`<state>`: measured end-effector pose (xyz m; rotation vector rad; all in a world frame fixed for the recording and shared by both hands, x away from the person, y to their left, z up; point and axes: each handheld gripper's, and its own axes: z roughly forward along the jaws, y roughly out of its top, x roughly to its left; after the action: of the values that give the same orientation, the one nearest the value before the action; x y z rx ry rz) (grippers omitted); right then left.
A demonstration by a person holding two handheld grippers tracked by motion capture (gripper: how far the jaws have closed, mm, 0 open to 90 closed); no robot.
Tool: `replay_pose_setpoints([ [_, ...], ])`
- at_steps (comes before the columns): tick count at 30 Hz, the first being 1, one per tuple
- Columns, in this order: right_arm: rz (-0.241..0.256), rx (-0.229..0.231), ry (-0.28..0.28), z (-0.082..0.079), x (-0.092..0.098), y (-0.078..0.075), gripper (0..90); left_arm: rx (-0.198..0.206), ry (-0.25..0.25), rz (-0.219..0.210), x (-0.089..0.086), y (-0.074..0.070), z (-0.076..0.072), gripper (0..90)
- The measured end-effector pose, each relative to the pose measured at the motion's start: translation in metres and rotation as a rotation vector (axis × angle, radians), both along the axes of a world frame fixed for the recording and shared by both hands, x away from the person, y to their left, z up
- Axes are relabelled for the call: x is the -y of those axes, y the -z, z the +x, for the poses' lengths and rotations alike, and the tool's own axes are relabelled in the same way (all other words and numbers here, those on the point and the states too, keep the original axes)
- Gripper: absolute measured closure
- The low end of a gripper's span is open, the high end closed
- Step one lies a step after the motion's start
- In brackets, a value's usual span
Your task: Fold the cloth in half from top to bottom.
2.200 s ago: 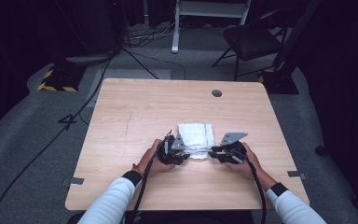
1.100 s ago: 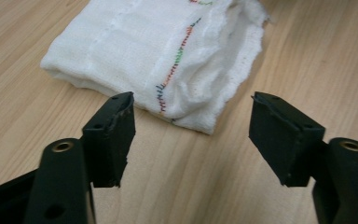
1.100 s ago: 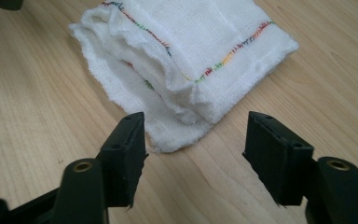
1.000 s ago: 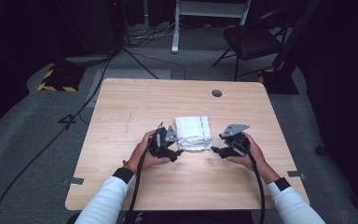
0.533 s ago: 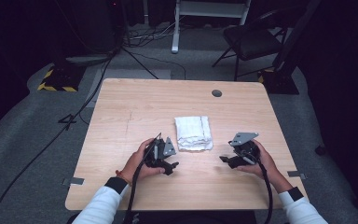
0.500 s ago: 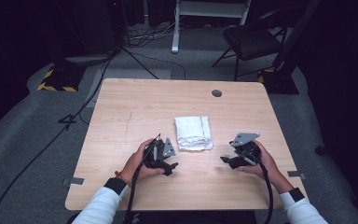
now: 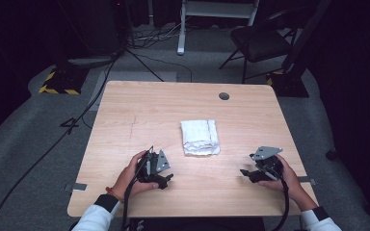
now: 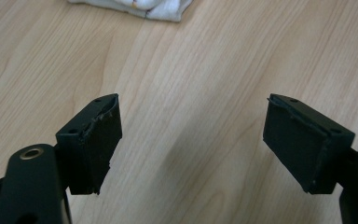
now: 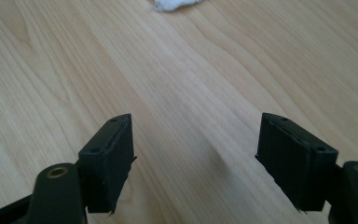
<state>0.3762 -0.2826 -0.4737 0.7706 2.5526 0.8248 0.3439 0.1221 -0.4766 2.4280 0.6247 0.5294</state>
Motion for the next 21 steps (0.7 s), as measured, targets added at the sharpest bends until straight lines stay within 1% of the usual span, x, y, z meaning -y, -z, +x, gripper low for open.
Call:
replay_pose_setpoints([
  [2, -0.005, -0.007, 0.012, -0.003, 0.007, 0.003, 27.5, -0.006, -0.008, 0.000, -0.005, 0.000, -0.002, 19.8],
  [5, -0.001, -0.003, 0.033, -0.008, 0.020, 0.007, 27.6, -0.013, -0.020, -0.006, -0.013, 0.002, -0.006, 19.8],
  [9, 0.028, -0.003, 0.073, -0.015, 0.039, 0.010, 27.7, -0.024, -0.042, -0.016, -0.027, 0.005, -0.013, 19.5],
  [12, 0.056, -0.021, 0.109, -0.019, 0.054, 0.013, 27.5, -0.005, -0.047, -0.032, -0.039, 0.005, -0.018, 19.5],
  [14, 0.064, -0.025, 0.134, -0.021, 0.062, 0.015, 26.4, -0.008, -0.056, -0.044, -0.049, 0.005, -0.020, 19.5],
  [15, 0.077, -0.028, 0.144, -0.023, 0.067, 0.016, 26.4, -0.014, -0.072, -0.055, -0.056, 0.006, -0.020, 19.5],
  [17, 0.101, -0.028, 0.166, -0.026, 0.076, 0.018, 25.8, -0.027, -0.088, -0.067, -0.066, 0.007, -0.021, 19.5],
  [18, 0.111, -0.027, 0.176, -0.027, 0.079, 0.019, 25.1, -0.041, -0.098, -0.069, -0.072, 0.008, -0.021, 19.4],
  [19, 0.128, -0.027, 0.189, -0.028, 0.083, 0.020, 24.4, -0.054, -0.113, -0.075, -0.077, 0.009, -0.021, 19.2],
  [21, 0.169, -0.041, 0.212, -0.030, 0.091, 0.023, 23.2, -0.068, -0.140, -0.079, -0.086, 0.012, -0.021, 19.4],
])
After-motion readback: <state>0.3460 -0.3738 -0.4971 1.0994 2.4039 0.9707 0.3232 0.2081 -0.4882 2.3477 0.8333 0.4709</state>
